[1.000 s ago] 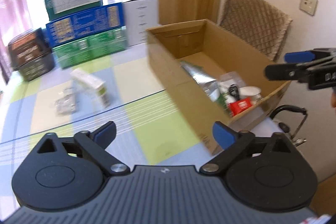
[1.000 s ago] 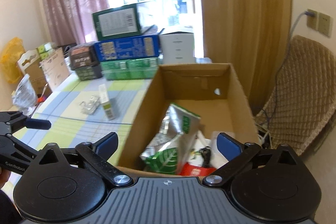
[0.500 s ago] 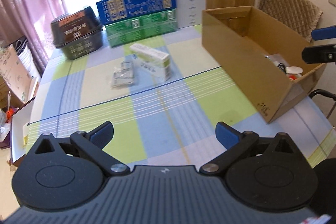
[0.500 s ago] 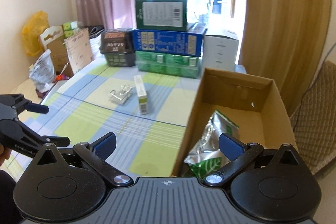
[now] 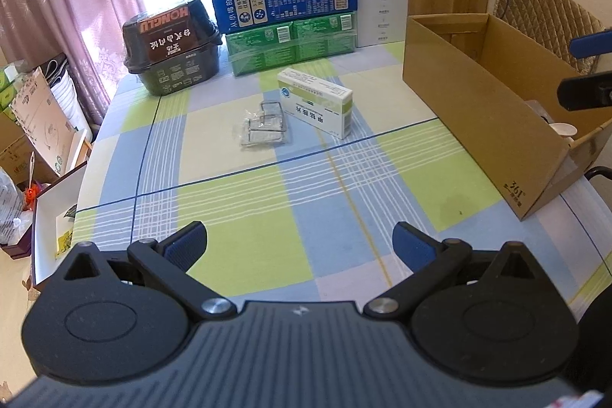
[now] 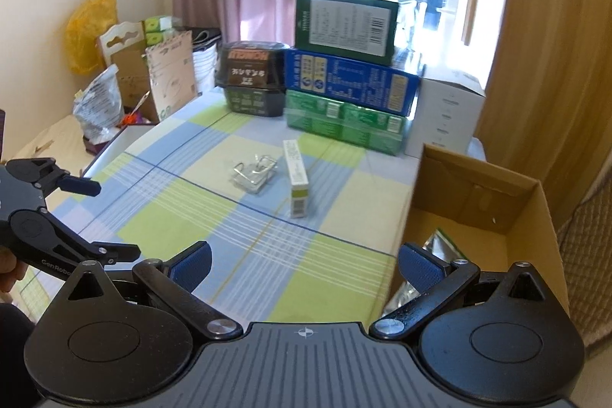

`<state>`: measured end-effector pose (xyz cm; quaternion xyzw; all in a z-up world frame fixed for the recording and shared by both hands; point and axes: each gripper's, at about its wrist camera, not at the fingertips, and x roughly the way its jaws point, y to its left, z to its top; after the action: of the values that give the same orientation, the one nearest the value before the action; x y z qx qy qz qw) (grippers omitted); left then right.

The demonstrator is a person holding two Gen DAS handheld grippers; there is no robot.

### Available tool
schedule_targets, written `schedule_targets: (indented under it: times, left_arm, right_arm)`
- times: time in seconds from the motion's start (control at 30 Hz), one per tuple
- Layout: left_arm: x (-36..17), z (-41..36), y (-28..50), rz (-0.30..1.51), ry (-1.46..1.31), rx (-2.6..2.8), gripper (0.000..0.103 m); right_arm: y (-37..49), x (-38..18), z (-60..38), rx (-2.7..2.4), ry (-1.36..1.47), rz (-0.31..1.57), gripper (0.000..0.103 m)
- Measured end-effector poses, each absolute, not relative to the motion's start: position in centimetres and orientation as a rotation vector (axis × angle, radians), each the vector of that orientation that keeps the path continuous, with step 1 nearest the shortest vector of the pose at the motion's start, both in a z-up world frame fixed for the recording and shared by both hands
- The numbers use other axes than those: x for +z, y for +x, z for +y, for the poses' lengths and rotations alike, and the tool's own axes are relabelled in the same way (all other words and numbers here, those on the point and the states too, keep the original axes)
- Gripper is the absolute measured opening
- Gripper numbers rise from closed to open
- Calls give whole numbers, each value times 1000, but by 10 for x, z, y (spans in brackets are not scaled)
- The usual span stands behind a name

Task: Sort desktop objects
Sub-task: 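Move both grippers back toward the medicine box and wire soap holder, then grasp the wrapped wire soap holder with the left gripper while right grasps the white medicine box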

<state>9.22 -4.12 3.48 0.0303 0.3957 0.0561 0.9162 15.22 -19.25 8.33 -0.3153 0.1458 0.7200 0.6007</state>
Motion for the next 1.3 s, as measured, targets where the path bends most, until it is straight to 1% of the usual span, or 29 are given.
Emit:
schedule_targets:
  times: [0.27,0.7,0.73,0.8,0.83,0.87,1.0,1.07,1.13,1.23,1.3]
  left_arm:
    - [27,-26,105,826,60,123,101]
    - [1,15,167,829,89,133,101]
    - [-1,19,174,828,87,133,101]
    - [-6,26,187,828,77,131,101]
    - [-8,29,194,828,74,133,101]
    - [-10,31,200,829,73,136,101]
    - [-20,39,227,837,65,134,99]
    - [-25,41,239,838,65,133,99]
    - [-30,41,249,839,65,131,99]
    - [-38,43,264,843,51,124,98]
    - [-44,45,272,849,36,115,96]
  right_arm:
    - [134,78,-162,1699,-805,338,101]
    - [122,47,-38,1698,-1030,358,100]
    - [123,44,-27,1697,-1038,368,99]
    - [126,38,-8,1696,-1062,402,90]
    - [127,34,2,1695,-1076,421,84]
    - [128,30,11,1694,-1086,438,81]
    - [131,20,45,1689,-1097,485,73]
    - [132,15,60,1687,-1093,519,63]
    - [135,9,73,1684,-1086,556,59]
    - [135,0,87,1699,-1088,603,56]
    - [133,-6,93,1700,-1104,600,53]
